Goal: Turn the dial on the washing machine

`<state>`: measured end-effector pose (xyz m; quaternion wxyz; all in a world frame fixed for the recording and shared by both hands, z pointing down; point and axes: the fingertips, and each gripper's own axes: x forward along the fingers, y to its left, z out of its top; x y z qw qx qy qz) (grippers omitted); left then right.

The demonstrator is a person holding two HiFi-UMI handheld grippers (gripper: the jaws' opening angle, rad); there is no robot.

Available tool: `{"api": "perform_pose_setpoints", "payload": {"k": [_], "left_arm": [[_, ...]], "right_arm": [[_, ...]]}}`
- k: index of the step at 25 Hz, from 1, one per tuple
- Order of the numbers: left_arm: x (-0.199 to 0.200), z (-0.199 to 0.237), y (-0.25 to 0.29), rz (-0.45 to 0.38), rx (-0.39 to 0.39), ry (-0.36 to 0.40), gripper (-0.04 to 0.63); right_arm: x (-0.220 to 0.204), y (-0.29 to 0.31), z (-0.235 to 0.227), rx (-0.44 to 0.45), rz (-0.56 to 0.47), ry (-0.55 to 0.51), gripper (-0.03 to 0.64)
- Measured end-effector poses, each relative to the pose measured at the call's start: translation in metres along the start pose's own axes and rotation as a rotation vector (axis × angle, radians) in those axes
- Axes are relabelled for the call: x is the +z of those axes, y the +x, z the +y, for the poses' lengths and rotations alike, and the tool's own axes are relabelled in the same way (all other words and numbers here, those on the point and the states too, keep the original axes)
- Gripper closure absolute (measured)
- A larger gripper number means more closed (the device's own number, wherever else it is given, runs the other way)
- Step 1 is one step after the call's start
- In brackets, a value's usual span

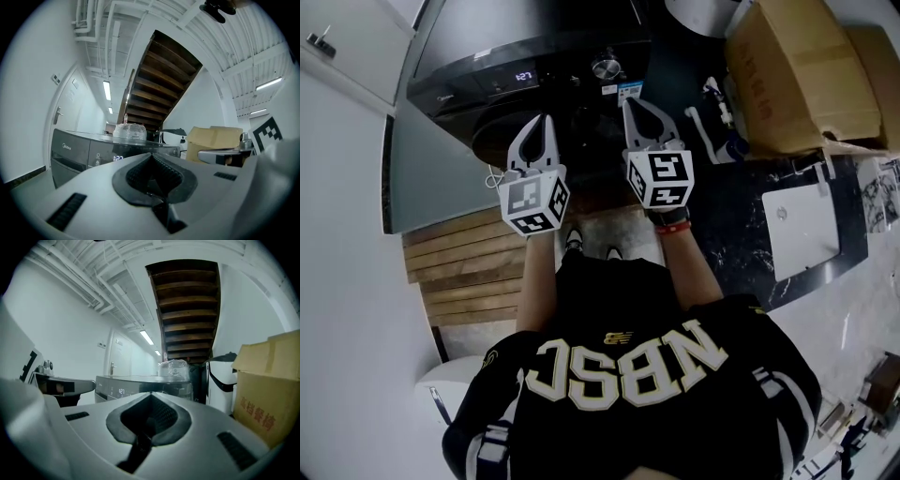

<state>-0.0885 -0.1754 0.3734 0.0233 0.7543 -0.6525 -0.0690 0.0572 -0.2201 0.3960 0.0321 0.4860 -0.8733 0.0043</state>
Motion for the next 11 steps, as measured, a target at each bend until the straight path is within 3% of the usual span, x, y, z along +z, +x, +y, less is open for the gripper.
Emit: {"api": "perform_pose_setpoints", "payload": {"k": [5,11], "left_arm": [[-0.016,-0.010,-0.025,0.038,0.044,0.022,0.580],[-0.052,-0.017,-0.051,0.143,0.074,0.047,0.580]], "right_arm": [[-0.015,-0.018,0.008,0.050,0.015,0.024,0.609],[-0.047,-0.038,0.028,0.106,0.068,0.060,0.609]]}}
